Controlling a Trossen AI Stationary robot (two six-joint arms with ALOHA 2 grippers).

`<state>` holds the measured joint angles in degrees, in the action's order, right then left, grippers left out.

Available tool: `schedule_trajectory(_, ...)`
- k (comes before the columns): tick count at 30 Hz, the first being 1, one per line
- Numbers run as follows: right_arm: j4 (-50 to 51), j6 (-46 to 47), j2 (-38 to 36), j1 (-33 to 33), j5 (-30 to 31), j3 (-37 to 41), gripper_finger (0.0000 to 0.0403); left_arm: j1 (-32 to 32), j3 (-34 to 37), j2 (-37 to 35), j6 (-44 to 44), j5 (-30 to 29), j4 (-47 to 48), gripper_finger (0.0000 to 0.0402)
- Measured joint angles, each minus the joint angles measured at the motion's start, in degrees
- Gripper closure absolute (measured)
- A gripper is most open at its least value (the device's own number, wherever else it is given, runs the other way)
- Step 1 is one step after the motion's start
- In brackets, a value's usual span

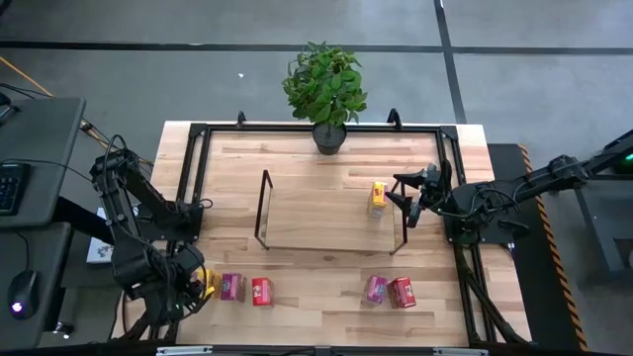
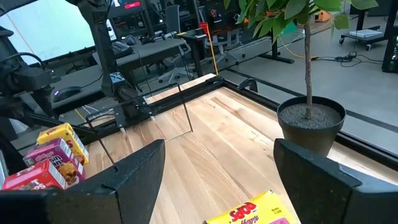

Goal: Stack cereal on shelf
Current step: Put the yellow cereal box on the shelf aligned with the other yellow cereal box

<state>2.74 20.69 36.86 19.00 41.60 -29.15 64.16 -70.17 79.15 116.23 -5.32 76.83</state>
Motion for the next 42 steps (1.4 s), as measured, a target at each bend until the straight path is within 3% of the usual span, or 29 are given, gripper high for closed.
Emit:
schedule_trajectory(8, 0.0, -0.1, 0.0, 0.0, 0.0, 0.0, 0.0110, 0.0, 0.0, 0.0, -1.9, -0.8, -2.1, 0.0107)
schedule_trajectory(13, 0.0, -0.1, 0.0, 0.0, 0.0, 0.0, 0.0110, 0.0, 0.0, 0.4, -1.3, -1.2, -3.4, 0.0108)
schedule_trajectory(20, 0.4, -0.1, 0.0, 0.0, -0.7, 0.0, 0.0110, -1.7, 0.0, 4.0, 7.6, -0.5, -2.8, 0.0106)
schedule_trajectory(25, 0.5, 0.0, 0.0, 0.0, -0.7, 0.0, 0.0110, -2.4, 0.0, 6.6, 7.1, 2.2, -2.8, 0.0106)
schedule_trajectory(42, 0.5, 0.3, 0.0, 0.0, -2.3, 0.0, 0.0110, -2.4, 0.0, 7.5, 8.2, 2.1, 1.2, 0.0106)
